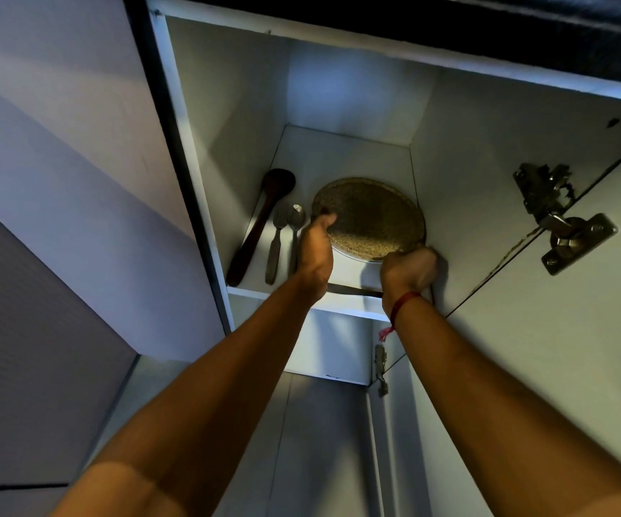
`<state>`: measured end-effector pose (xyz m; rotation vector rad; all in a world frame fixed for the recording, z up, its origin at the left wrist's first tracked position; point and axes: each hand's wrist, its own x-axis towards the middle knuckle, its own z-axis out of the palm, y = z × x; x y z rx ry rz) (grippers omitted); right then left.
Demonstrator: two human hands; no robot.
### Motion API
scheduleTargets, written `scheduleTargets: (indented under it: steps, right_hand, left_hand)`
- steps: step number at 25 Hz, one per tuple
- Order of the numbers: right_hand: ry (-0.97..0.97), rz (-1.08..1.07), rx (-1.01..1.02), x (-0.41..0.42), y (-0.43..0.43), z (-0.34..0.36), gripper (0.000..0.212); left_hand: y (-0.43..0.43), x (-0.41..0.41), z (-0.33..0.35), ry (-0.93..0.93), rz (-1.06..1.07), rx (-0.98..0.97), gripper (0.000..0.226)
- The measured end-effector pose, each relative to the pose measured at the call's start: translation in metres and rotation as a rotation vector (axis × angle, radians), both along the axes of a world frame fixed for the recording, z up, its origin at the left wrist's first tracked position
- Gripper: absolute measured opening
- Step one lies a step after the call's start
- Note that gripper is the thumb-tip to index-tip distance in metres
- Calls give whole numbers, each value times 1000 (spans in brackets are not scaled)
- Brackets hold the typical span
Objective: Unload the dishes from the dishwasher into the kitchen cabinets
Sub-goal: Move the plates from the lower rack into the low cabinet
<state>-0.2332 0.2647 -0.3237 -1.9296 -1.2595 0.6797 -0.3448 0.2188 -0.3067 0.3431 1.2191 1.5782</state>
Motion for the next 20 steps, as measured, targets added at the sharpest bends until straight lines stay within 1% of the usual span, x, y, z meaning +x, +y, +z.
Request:
scheduleTargets:
  steps: [2, 4, 6, 9, 11, 12, 13, 17, 20]
  right_hand:
    - [-72, 18, 154, -4, -19, -3, 22]
    - [-118, 117, 278, -8, -50, -7, 26]
    - [-159, 253, 359, -8, -75, -12, 41]
    - [-236, 517, 352, -3, -109, -26, 67]
    - [-429, 636, 398, 2, -127, -39, 80]
    - [-523, 660, 432, 7, -136, -46, 83]
    - [-572, 665, 454, 12, -143, -52, 84]
    - [-569, 656, 459, 35, -191, -63, 71]
    - [-570, 689, 496, 62, -233, -69, 68]
  left_hand:
    - [-13, 7, 2, 132, -18, 13, 39]
    - [-28, 15, 7, 252, 3, 44, 38]
    - [-44, 22, 2, 400, 7, 91, 41]
    - [-72, 34, -18, 606, -8, 186, 49]
    - [-92, 39, -31, 725, 15, 178, 56]
    - [-103, 42, -38, 757, 28, 170, 56]
    - [-114, 44, -45, 768, 43, 165, 55]
    - [-171, 57, -75, 697, 85, 127, 50]
    - [-217, 79, -88, 759, 94, 95, 51]
